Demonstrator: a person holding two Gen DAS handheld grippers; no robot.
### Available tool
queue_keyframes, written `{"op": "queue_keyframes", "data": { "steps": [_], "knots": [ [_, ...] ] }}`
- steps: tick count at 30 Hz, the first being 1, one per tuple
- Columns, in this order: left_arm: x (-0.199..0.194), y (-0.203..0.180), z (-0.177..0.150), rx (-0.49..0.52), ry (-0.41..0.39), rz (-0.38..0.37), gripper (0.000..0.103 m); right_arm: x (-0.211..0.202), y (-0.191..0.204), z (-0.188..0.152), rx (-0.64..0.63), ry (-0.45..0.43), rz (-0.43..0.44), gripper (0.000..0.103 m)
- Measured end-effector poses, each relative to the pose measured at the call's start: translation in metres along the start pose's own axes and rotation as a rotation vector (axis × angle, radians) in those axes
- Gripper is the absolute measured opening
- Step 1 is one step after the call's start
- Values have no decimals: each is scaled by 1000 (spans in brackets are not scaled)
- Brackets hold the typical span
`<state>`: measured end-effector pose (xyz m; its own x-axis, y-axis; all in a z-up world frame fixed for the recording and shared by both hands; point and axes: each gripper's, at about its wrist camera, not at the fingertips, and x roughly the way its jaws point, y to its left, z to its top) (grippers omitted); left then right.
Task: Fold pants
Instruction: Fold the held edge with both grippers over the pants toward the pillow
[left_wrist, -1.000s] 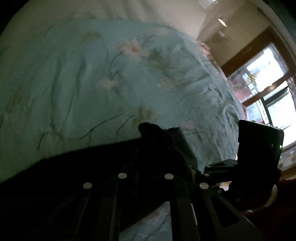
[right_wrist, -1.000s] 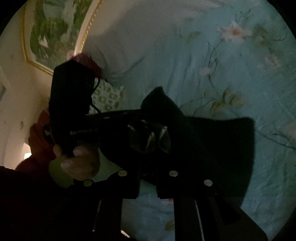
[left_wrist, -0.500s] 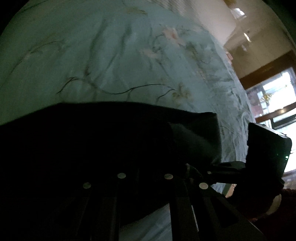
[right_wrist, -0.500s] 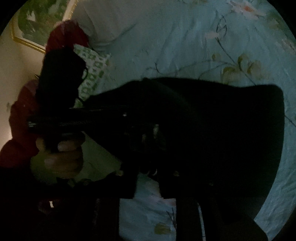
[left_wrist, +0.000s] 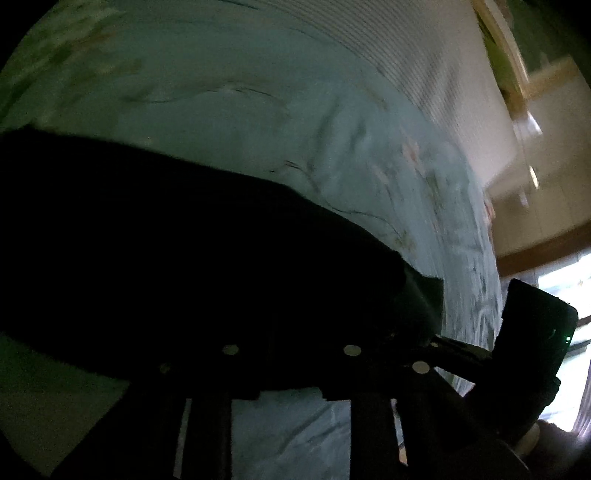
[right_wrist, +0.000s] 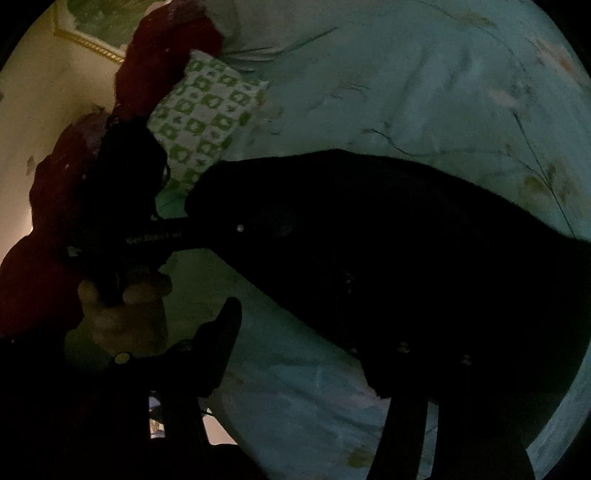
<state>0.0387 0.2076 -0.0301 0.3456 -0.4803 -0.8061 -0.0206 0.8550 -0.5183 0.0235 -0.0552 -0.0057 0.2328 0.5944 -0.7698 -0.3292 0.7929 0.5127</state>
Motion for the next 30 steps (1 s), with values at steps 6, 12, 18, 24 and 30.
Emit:
{"op": "queue_keyframes", "data": {
  "steps": [6, 12, 18, 24, 30],
  "knots": [
    [-27, 30, -16, -117, -50, 46, 32, 12, 19, 13, -58, 24, 28, 61],
    [-49, 56, -30, -212, -91, 72, 36, 31, 36, 26, -109, 54, 42, 61],
    [-66, 83, -37, -298, -123, 113, 37, 47, 50, 44, -160, 82, 47, 61],
    [-77, 110, -37, -388, -147, 141, 48, 61, 62, 66, -198, 102, 47, 61],
    [-81, 132, -31, -473, -162, 152, 54, 75, 71, 86, -230, 118, 40, 61]
  ]
}}
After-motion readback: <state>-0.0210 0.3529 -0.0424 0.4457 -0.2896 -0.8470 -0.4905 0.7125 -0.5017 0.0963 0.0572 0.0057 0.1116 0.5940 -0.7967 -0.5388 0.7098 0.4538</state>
